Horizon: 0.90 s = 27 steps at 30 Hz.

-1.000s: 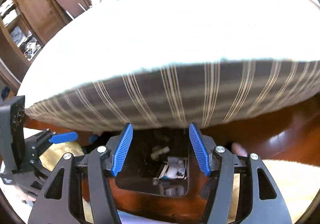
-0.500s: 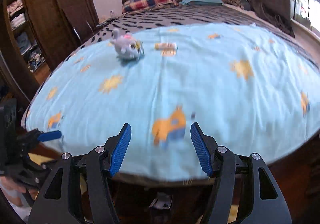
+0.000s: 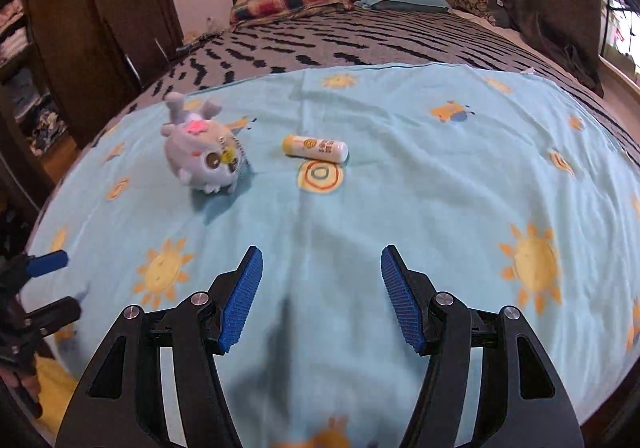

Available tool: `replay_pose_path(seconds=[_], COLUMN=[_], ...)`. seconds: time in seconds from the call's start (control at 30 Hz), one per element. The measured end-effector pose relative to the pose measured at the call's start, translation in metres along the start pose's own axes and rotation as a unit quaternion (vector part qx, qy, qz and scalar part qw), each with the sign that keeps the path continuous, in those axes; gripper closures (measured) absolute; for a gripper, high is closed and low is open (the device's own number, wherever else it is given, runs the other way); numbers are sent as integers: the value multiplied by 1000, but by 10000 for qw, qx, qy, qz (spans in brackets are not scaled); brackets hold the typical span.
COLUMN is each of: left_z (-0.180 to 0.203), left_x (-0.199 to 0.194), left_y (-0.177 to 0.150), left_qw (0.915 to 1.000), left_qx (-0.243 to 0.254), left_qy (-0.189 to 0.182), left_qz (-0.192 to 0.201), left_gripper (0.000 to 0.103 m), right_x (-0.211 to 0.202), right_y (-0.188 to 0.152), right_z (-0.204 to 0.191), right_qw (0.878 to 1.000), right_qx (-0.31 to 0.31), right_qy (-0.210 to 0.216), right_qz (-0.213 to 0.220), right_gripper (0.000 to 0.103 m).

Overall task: Collect trash
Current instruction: 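Grasp the grey plush toy with the left tool while the right tool grasps the yellow-capped lotion tube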

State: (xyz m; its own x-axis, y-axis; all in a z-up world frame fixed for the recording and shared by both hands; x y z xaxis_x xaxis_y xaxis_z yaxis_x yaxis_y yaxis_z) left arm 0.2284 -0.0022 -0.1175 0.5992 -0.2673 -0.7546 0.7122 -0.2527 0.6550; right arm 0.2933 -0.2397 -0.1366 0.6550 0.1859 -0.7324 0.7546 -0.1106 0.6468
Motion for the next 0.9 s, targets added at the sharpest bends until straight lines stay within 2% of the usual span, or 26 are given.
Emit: replay_pose_path(seconds=[0.17,0.27,0.6,0.67,0.73,0.83,0.9], left_z=[-11,-18,-29,-28,-26,-19,-15], left_x=[18,27,44,46,50,55,59], left_y=[25,41,76,82,89,97,102], left_qw=[9999,9999,9999,9999,9999,9999,9999], left_qx=[-140,-105,-94,-107,-94,-24,4], left_qy=[-52,39,108,86,46,8,-31], left_qz=[-14,4,88,98,119,142,128], left_gripper=[8,8,8,8,8,8,8], right_x=[45,68,107,109,108,105,100], right_y=[28,42,73,74,76,77,76], right_z=[-4,-4,-29,-30,-29,-22,-16], right_qw=[9996,9992,9960,9958,9958,9962,9966], right_qx=[-128,-147,-724,-763,-764,-732,-670], right_qy=[-169,-194,-220,-202,-272,-232,-217], right_qz=[-171,-320,-476,-471,-426,-421,-422], right_gripper=[40,40,40,47,71,79,80])
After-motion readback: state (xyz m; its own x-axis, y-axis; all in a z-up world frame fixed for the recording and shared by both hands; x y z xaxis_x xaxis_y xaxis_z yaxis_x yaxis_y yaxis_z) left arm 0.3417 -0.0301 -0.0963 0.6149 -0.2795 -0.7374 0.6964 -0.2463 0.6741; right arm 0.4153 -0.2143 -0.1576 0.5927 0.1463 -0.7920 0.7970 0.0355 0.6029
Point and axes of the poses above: each gripper's, at about its wrist camera, not at the fingertips, and x roughly the way its jaws point, z to its right, y to its top, the point moved 7 cm from there along x, roughly the way its jaws point, and after that the axes turned 10 degrees about x, right-handed, at the moved point
